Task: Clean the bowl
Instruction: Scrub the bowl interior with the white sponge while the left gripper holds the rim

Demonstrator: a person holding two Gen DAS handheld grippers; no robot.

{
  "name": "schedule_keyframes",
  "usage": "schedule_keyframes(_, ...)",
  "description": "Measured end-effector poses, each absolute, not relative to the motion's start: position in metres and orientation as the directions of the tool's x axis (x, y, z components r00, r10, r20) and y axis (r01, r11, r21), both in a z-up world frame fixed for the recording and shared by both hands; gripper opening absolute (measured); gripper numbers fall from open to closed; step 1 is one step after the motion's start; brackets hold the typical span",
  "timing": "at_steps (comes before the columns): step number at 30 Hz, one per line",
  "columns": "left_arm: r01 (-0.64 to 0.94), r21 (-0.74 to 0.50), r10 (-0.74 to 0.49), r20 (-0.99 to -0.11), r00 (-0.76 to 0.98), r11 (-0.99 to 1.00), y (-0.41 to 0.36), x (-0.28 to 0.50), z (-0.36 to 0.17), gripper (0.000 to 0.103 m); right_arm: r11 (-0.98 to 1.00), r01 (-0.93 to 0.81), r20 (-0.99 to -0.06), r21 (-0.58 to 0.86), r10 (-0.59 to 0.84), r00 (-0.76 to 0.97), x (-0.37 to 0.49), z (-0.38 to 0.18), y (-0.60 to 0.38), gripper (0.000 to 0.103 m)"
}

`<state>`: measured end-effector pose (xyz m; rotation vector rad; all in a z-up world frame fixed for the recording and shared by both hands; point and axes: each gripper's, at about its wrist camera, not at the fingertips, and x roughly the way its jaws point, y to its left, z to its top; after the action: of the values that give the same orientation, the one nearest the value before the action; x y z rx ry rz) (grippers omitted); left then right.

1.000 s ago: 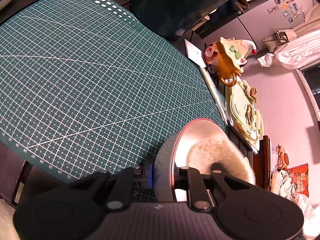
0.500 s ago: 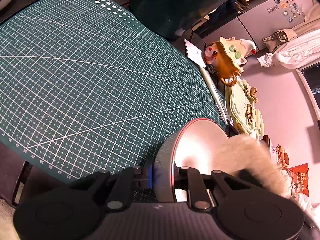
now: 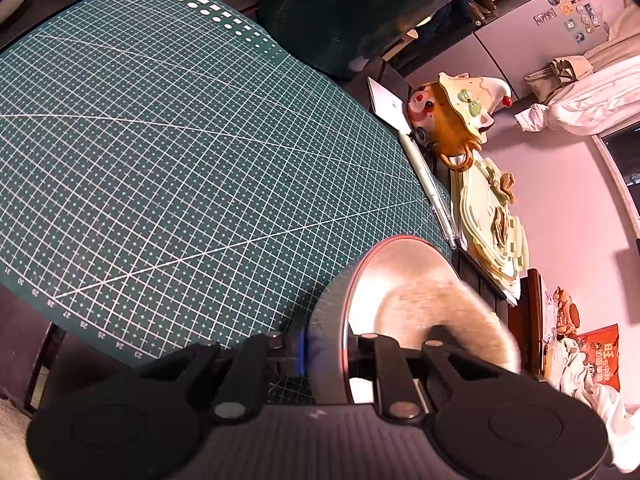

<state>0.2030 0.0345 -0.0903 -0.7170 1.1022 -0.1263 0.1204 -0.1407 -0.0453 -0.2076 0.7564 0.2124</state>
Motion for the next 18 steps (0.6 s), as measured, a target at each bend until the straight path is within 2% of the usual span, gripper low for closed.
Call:
schedule_keyframes(5, -0.253, -0.591, -0.439, -0.768, 0.466, 0.766, 0.036, 0.205, -0.092, 0.016, 0.98, -0.194, -0.644, -0.048, 0.119, 0.756, 0.119, -0.014, -0.165, 0.012)
schedule_keyframes(8, -0.255, -0.593, -0.441, -0.768, 0.465, 0.764, 0.037, 0.205, -0.092, 0.016, 0.98, -0.197, -0.637, 0.031, 0.171, 0.752, 0.119, -0.002, -0.175, 0.012)
schedule_keyframes(13, -0.255, -0.593, -0.441, -0.768, 0.465, 0.764, 0.037, 0.206, -0.092, 0.016, 0.946, -0.242, -0.696, 0.215, 0.322, 0.642, 0.127, -0.02, -0.173, 0.012)
schedule_keyframes(18, -0.254, -0.592, -0.44, -0.768, 0.465, 0.765, 0.037, 0.205, -0.091, 0.016, 0.939, -0.235, -0.748, 0.251, 0.342, 0.569, 0.137, -0.048, -0.162, 0.012)
